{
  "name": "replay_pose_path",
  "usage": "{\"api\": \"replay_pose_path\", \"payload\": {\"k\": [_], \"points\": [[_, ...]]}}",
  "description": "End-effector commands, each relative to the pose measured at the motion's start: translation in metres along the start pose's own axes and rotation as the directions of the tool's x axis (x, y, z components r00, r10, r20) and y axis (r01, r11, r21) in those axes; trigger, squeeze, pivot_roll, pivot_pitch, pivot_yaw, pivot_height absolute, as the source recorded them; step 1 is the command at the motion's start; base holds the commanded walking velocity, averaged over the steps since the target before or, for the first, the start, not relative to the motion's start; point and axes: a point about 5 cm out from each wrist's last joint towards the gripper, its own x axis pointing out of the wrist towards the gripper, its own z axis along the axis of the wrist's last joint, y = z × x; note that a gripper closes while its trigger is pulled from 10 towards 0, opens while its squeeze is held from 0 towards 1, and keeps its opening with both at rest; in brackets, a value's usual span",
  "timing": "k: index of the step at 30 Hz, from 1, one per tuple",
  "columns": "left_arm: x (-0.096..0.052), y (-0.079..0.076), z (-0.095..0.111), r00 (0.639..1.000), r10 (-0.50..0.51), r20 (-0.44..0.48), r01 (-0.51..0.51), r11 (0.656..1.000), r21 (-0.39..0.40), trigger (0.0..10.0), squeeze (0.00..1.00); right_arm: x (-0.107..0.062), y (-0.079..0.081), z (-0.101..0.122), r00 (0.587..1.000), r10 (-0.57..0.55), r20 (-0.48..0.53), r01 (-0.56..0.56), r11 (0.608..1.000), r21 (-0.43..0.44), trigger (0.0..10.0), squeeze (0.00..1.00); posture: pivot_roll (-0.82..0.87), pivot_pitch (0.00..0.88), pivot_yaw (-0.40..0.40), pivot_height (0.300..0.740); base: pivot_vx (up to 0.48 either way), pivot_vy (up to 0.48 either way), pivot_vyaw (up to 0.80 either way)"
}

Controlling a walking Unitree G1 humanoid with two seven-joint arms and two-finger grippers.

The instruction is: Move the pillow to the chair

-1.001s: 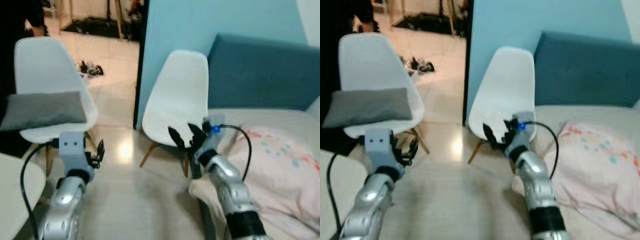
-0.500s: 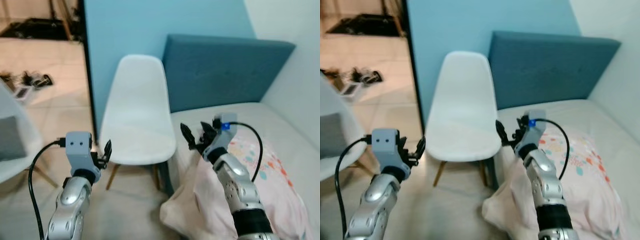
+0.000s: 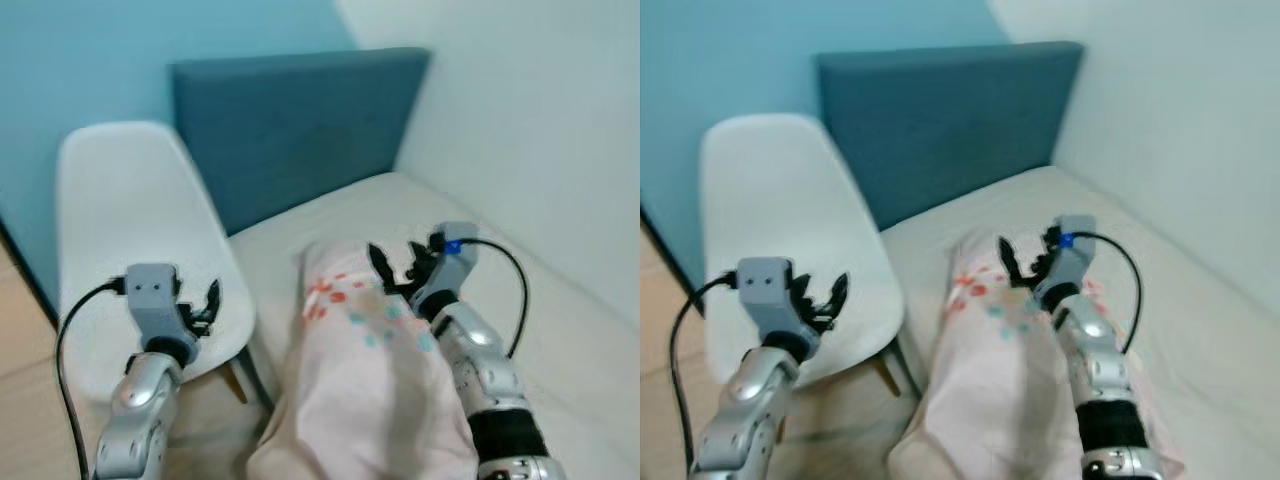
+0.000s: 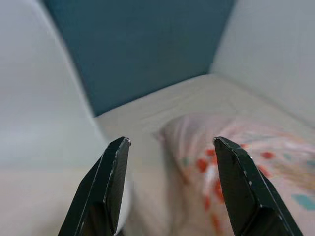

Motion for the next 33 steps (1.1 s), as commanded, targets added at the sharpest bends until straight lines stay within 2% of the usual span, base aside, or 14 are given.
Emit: {"api": "replay_pose_path", "payload": {"k": [1,4,16,19,22,27,33], "points": [[-0.003,0.001,-0.005,1.000,-0.002,-0.018,0.002,1.000,-0.009,10.0,0.00,0.001,-0.005,-0.004,0.999,-0.033,-0.023,0.033,0.999,-0.023,10.0,0.00,-0.02,0.000,-0.133,0.740,0.000,0.000,-0.79],[-0.003,0.000,-0.005,1.000,-0.005,-0.017,0.005,1.000,-0.013,10.0,0.00,0.001,-0.010,-0.005,0.997,-0.064,-0.045,0.061,0.997,-0.055,10.0,0.00,-0.02,0.000,-0.133,0.740,0.000,0.000,-0.80],[-0.002,0.001,-0.003,1.000,0.007,-0.011,-0.007,1.000,-0.008,10.0,0.00,0.001,-0.018,-0.017,0.988,-0.081,-0.134,0.076,0.996,-0.045,10.0,0.00,-0.02,0.000,-0.132,0.740,0.000,0.000,-0.79],[-0.002,0.004,-0.002,0.999,0.033,-0.010,-0.033,0.999,0.003,10.0,0.00,0.005,-0.015,-0.024,0.981,-0.016,-0.196,0.013,1.000,-0.014,10.0,0.00,-0.02,0.000,-0.129,0.740,0.000,0.000,0.00],[-0.002,0.005,-0.002,0.999,0.050,-0.013,-0.049,0.999,0.011,10.0,0.00,0.008,-0.013,-0.024,0.979,0.008,-0.204,-0.009,1.000,-0.002,10.0,0.00,-0.02,0.000,-0.128,0.740,0.000,0.000,0.00],[-0.002,0.007,-0.003,0.997,0.068,-0.023,-0.068,0.998,0.019,10.0,0.00,0.012,-0.016,-0.024,0.976,0.005,-0.218,-0.003,1.000,0.011,10.0,0.00,-0.02,0.000,-0.125,0.740,0.000,-0.384,0.00],[-0.002,0.014,-0.001,0.992,0.124,-0.024,-0.125,0.992,-0.008,10.0,0.00,0.020,-0.016,-0.019,0.970,0.037,-0.241,-0.017,0.996,0.086,10.0,0.00,-0.02,0.000,-0.121,0.740,0.000,0.000,0.00]]}}
